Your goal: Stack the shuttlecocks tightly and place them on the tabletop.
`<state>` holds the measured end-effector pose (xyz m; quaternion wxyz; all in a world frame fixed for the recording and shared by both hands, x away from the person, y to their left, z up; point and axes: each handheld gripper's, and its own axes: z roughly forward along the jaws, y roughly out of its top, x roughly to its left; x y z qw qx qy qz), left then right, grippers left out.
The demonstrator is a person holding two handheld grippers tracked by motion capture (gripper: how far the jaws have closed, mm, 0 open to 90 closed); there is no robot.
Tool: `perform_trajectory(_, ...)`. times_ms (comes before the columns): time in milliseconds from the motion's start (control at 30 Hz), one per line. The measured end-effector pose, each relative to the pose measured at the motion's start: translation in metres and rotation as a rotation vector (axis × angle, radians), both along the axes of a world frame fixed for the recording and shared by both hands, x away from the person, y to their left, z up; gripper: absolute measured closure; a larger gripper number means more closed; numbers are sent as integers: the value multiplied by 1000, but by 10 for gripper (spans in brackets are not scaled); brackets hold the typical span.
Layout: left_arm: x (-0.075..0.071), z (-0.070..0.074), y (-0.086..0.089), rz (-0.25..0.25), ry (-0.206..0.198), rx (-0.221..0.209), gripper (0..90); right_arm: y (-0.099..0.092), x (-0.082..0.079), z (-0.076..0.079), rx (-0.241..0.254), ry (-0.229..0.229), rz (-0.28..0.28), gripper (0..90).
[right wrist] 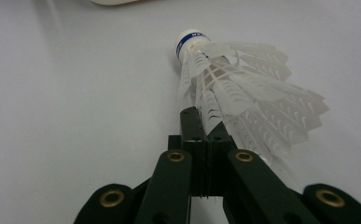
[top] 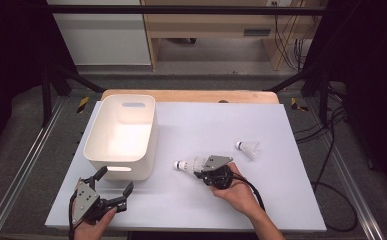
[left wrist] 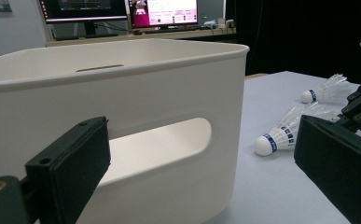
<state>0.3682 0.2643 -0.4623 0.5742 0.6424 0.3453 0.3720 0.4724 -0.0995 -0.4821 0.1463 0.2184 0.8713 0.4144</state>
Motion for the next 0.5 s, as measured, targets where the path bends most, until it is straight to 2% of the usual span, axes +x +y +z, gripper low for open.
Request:
perform_trajectory(400, 0, 0, 0, 0, 0, 0, 37, 1, -1, -1, -20, 5, -10, 812)
perform_trajectory(500, 0, 0, 0, -1, 0, 1, 37, 1, -2, -1, -23, 10, -18, 763)
